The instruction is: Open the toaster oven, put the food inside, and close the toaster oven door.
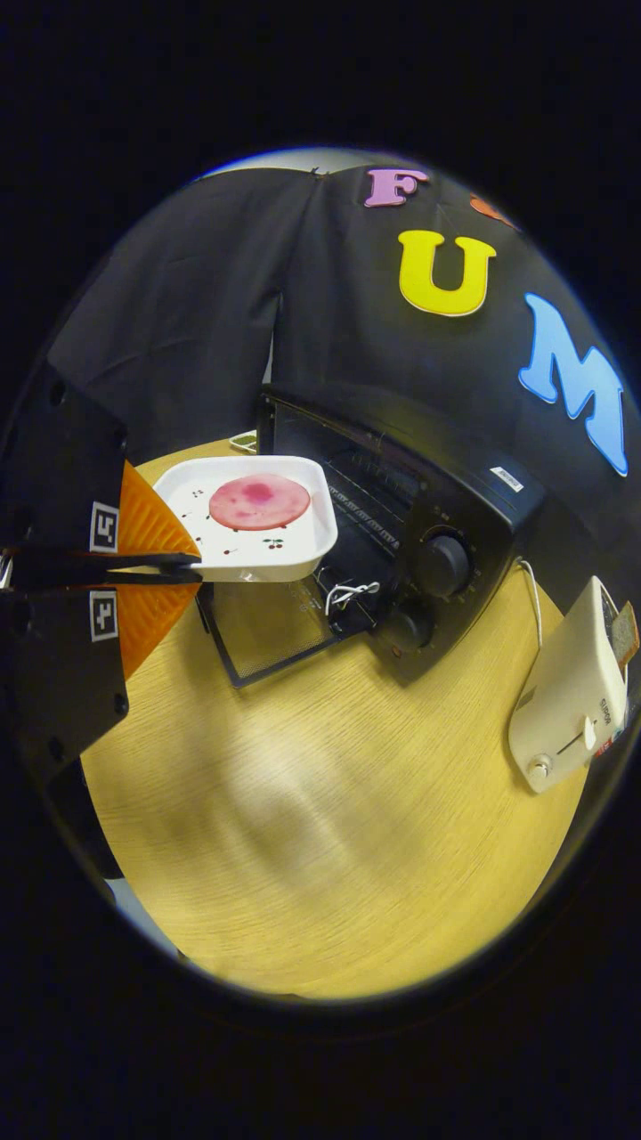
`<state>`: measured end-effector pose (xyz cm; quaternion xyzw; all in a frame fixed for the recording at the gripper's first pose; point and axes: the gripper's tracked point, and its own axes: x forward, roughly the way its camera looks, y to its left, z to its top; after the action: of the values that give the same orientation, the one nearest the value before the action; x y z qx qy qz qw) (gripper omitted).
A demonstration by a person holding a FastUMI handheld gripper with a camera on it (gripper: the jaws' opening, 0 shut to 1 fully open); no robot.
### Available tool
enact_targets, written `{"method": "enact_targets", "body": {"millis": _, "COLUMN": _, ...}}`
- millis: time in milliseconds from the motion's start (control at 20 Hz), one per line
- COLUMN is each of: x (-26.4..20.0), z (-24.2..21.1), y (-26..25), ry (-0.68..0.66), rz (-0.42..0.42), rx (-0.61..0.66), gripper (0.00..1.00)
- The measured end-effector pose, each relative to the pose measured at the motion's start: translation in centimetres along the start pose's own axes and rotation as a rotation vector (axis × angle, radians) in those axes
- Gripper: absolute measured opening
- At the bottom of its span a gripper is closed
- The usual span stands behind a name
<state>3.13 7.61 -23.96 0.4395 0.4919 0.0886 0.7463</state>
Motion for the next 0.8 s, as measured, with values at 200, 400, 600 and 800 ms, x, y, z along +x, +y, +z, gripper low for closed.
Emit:
{"method": "enact_targets", "body": {"millis": 200, "x": 3.2, "z": 1.3, "y": 1.5, "ry": -0.075, "rz": 0.045, "rx": 0.084, "gripper": 0.02}}
{"method": "enact_targets", "body": {"millis": 400, "x": 6.2, "z": 2.8, "y": 2.8, "ry": -0.139, "rz": 0.073, "rx": 0.145, "gripper": 0.02}}
{"method": "enact_targets", "body": {"millis": 600, "x": 8.6, "z": 4.8, "y": 3.3, "ry": -0.217, "rz": 0.080, "rx": 0.183, "gripper": 0.02}}
{"method": "enact_targets", "body": {"millis": 800, "x": 10.3, "z": 6.5, "y": 3.6, "ry": -0.285, "rz": 0.075, "rx": 0.193, "gripper": 0.02}}
